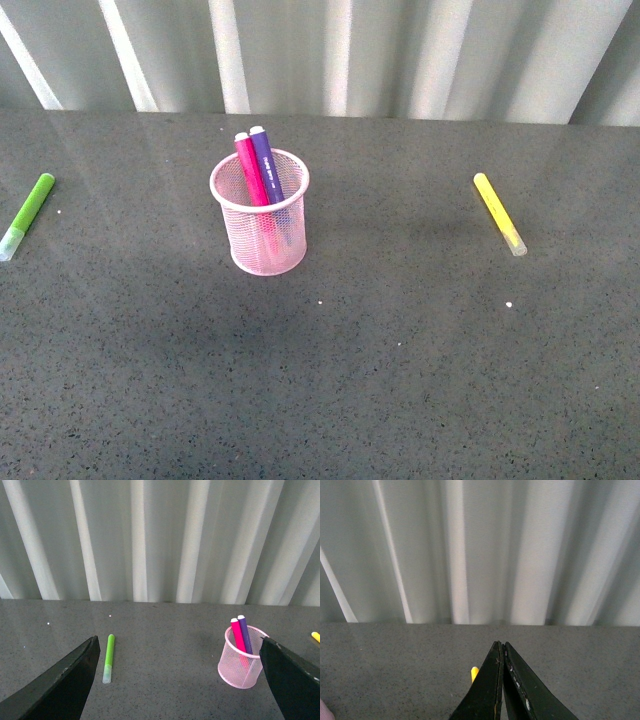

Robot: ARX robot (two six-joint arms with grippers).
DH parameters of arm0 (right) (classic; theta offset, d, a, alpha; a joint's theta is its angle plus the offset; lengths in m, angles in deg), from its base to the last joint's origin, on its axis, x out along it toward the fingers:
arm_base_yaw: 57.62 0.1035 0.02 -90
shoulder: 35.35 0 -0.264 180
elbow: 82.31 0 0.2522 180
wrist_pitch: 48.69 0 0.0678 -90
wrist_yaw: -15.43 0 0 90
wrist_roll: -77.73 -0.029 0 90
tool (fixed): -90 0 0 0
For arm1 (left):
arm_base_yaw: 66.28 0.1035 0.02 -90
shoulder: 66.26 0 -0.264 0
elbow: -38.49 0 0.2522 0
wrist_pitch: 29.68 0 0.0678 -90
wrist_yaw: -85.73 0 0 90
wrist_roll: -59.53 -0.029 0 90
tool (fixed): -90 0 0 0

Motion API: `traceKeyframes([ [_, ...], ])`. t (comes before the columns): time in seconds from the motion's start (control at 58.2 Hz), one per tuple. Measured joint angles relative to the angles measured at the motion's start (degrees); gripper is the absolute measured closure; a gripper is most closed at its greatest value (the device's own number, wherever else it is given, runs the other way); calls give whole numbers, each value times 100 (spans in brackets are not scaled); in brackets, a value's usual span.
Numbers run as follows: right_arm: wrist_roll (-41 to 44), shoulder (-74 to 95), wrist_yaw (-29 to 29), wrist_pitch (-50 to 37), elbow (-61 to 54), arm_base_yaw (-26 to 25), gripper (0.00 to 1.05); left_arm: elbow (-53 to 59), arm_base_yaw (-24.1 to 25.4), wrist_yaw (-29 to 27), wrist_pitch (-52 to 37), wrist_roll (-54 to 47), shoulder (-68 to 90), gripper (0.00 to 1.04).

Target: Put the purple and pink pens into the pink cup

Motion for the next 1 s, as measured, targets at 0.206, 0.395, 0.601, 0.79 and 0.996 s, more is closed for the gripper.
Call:
traceKeyframes([
  [0.206,-4,-883,-286,380,-584,-337,101,0,0,0,0,0,0,7],
  [0.395,-4,-1926,-549,1003,-992,-592,101,0,0,0,0,0,0,7],
  [0.601,-7,-3064,-1102,1862,-1257,-1104,101,0,0,0,0,0,0,7],
  [0.79,-7,-3965,-1115,2627,-1342,-1180,101,0,0,2,0,0,0,7],
  [0.996,-7,-4743,-1117,3320,-1355,-1180,101,0,0,0,0,0,0,7],
])
